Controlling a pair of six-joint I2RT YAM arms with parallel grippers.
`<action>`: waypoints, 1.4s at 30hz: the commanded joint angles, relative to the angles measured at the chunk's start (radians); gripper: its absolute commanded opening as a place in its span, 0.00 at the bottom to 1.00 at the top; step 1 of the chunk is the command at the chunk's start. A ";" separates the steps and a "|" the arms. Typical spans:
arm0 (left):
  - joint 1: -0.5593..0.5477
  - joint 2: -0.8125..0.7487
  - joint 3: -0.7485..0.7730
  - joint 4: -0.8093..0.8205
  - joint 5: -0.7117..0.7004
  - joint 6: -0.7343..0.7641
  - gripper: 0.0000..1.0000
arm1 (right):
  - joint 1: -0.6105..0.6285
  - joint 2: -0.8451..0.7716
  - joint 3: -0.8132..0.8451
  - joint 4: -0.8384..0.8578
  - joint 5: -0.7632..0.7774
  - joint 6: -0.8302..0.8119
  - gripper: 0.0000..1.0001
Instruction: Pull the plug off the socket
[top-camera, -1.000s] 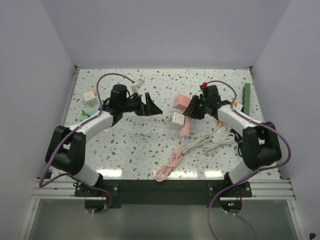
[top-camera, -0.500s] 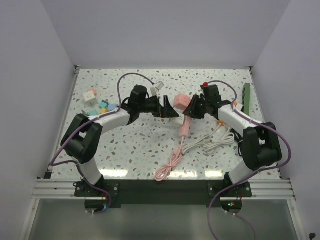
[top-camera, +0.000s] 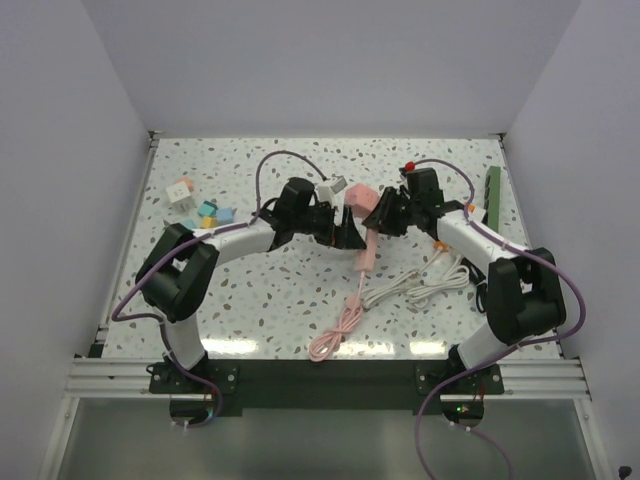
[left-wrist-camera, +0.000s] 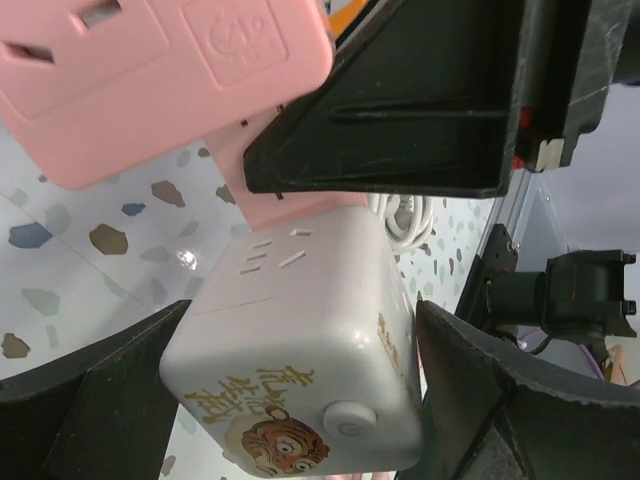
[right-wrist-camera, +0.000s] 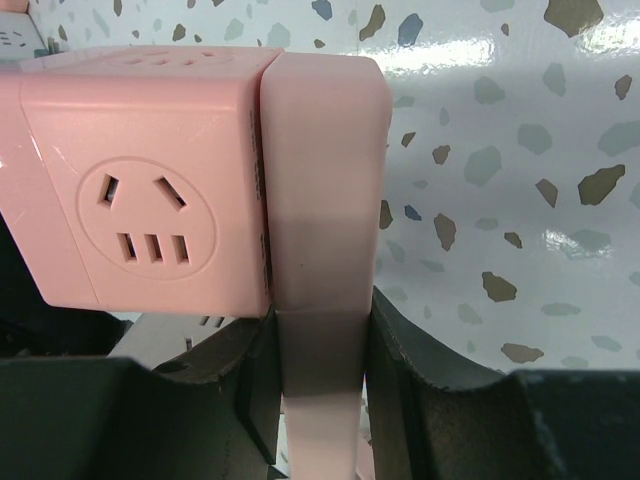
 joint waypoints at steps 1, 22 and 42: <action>-0.011 0.001 -0.018 0.051 0.059 -0.025 0.93 | 0.006 -0.053 0.043 0.079 -0.074 0.033 0.00; 0.383 -0.273 -0.159 0.159 0.171 -0.144 0.00 | -0.065 -0.016 -0.011 -0.108 0.164 -0.151 0.00; 0.848 -0.063 0.129 -0.479 -0.444 0.194 0.47 | -0.037 -0.012 0.055 -0.070 -0.038 -0.160 0.00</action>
